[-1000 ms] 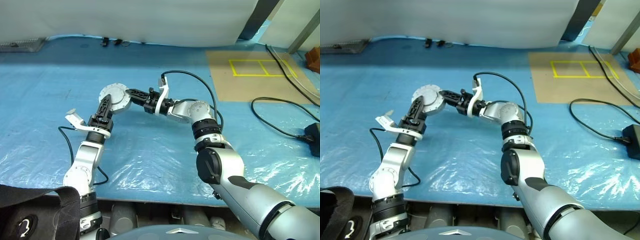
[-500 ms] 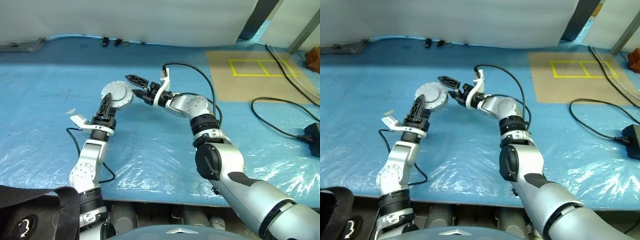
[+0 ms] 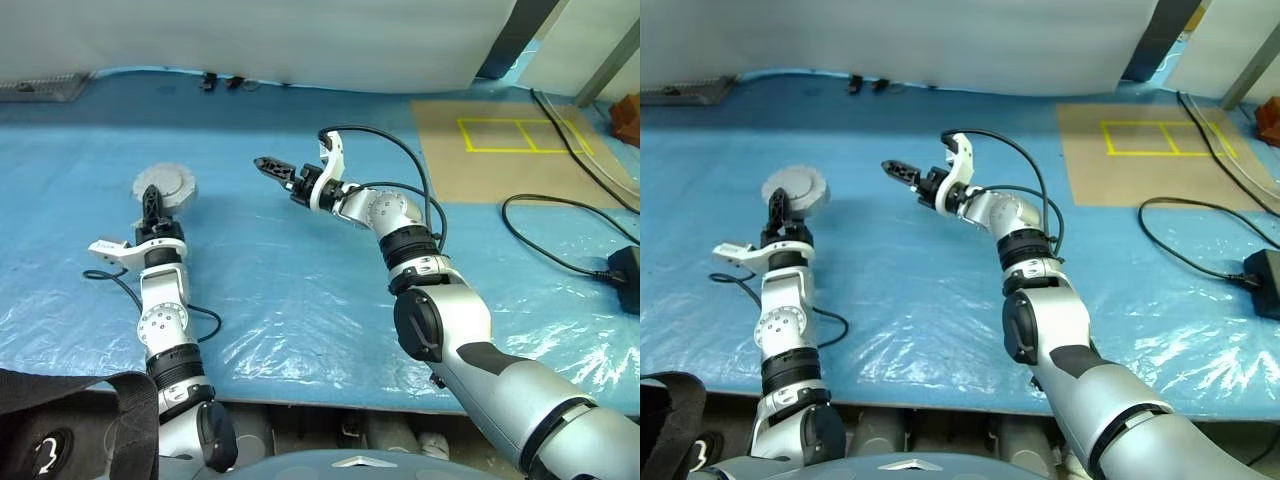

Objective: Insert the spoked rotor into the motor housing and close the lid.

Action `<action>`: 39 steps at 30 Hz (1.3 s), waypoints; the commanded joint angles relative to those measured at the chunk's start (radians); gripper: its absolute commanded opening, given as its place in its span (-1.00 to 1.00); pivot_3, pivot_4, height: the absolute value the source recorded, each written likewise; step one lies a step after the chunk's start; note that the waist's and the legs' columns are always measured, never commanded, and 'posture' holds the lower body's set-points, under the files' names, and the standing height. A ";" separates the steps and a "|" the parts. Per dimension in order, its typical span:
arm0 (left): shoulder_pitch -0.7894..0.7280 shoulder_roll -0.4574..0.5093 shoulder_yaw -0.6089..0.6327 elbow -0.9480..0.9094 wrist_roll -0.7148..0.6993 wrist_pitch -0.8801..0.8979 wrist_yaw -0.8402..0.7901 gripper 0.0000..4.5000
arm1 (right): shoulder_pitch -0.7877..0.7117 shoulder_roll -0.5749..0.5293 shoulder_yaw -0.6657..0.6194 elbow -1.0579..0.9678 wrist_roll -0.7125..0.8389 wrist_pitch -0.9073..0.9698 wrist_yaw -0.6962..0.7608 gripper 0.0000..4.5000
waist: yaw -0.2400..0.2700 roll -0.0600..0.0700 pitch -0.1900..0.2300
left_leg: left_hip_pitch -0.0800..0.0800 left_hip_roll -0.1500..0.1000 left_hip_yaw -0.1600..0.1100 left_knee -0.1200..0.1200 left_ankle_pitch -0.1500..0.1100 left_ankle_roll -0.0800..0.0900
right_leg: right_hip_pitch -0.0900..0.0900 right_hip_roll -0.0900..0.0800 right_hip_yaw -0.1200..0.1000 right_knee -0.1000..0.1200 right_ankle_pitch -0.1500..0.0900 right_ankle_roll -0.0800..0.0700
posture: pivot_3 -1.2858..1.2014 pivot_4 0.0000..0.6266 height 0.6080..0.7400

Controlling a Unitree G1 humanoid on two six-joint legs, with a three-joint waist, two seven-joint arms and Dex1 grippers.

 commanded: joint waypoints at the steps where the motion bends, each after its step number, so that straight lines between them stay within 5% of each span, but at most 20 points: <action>1: -0.048 0.032 0.014 0.054 0.071 -0.056 -0.031 0.18 | -0.011 0.012 -0.005 -0.053 0.020 -0.001 0.016 0.95 | 0.001 -0.001 0.001 | 0.000 0.000 0.000 0.000 0.000 0.000 | 0.000 0.000 0.000 0.000 0.000 0.000 | 0.03 -0.52 1.00; 12: -0.057 0.046 0.041 0.093 0.154 -0.090 -0.021 0.18 | -0.007 0.018 -0.004 -0.067 0.021 0.005 0.021 0.95 | 0.000 -0.003 0.002 | -0.001 0.000 -0.002 0.003 -0.001 -0.002 | 0.000 -0.001 -0.001 0.004 0.000 0.000 | 0.03 -0.52 1.00; 19: -0.043 0.048 0.049 0.071 0.242 -0.179 0.006 0.98 | 0.002 0.013 0.052 -0.081 -0.024 -0.014 0.045 0.97 | -0.001 -0.003 0.002 | 0.000 0.000 -0.002 0.004 -0.001 -0.002 | 0.000 -0.001 -0.001 0.005 0.000 0.000 | 0.03 -0.52 1.00; 28: 0.069 0.136 -0.095 -0.074 0.535 -0.289 -0.077 0.98 | 0.128 -0.027 0.259 -0.310 -0.167 -0.115 0.122 0.97 | 0.002 -0.003 0.002 | -0.001 0.000 -0.003 0.004 -0.001 -0.002 | 0.000 -0.002 -0.002 0.005 0.000 0.000 | 0.03 -0.52 1.00; 33: 0.169 0.209 -0.231 -0.233 0.515 -0.191 -0.306 0.98 | 0.295 -0.127 0.345 -0.534 -0.207 -0.141 0.190 0.97 | 0.010 -0.004 0.002 | -0.001 0.000 -0.004 0.005 -0.001 -0.002 | 0.000 -0.004 -0.002 0.005 0.001 0.000 | 0.03 -0.52 1.00; 39: 0.236 0.330 -0.445 -0.274 0.681 -0.157 -0.516 0.98 | 0.471 -0.278 0.377 -0.698 -0.231 -0.163 0.267 0.97 | 0.011 -0.003 0.002 | 0.003 0.000 -0.004 0.005 -0.001 -0.002 | 0.003 -0.003 0.000 0.006 0.001 0.001 | 0.03 -0.52 1.00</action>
